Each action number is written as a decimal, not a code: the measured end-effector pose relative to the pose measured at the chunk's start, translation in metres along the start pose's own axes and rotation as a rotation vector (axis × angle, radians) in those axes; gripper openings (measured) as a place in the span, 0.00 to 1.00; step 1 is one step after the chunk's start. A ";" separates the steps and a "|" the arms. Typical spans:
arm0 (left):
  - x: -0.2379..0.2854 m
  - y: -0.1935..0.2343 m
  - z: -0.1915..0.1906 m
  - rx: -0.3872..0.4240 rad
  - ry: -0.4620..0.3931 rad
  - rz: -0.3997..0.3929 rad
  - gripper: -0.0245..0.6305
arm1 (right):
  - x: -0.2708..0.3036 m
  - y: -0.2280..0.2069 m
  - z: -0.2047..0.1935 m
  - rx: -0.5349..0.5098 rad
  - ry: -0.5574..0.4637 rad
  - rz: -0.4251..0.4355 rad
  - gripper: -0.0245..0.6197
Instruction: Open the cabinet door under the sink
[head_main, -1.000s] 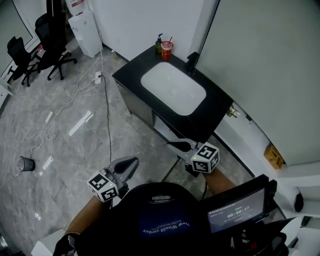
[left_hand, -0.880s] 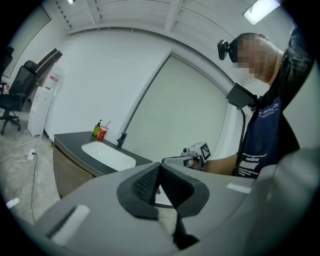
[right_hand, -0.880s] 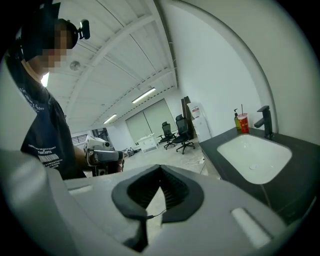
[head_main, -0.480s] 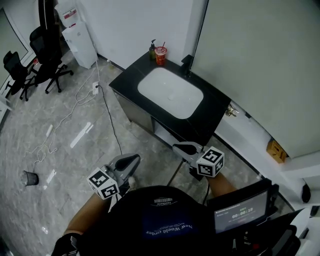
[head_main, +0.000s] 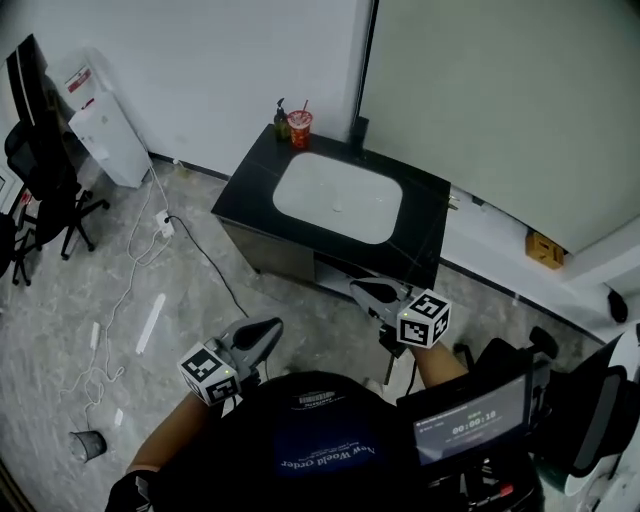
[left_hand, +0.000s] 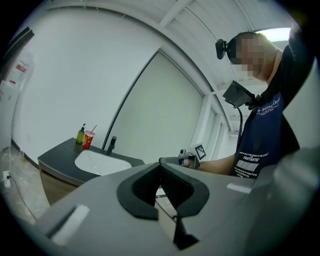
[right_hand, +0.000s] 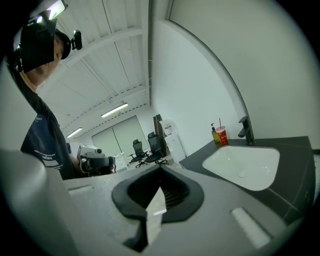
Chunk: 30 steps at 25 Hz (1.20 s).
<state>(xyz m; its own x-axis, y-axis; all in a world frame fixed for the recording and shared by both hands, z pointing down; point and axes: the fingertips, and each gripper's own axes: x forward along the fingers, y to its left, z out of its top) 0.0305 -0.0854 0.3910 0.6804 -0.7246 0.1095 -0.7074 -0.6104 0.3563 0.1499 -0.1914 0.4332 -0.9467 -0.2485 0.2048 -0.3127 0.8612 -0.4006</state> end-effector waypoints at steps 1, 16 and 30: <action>-0.006 0.006 0.005 0.005 0.005 -0.012 0.04 | 0.005 0.004 0.003 0.005 -0.010 -0.017 0.04; 0.054 0.087 0.075 0.113 0.003 -0.015 0.04 | -0.017 -0.076 0.062 0.015 -0.125 -0.165 0.04; 0.127 0.158 0.109 0.085 0.001 -0.160 0.04 | 0.011 -0.155 0.109 -0.014 -0.153 -0.318 0.04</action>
<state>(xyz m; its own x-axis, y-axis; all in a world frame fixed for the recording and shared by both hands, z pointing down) -0.0158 -0.3092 0.3597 0.7856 -0.6159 0.0585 -0.6038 -0.7427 0.2894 0.1791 -0.3760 0.4001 -0.8029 -0.5681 0.1805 -0.5938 0.7356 -0.3262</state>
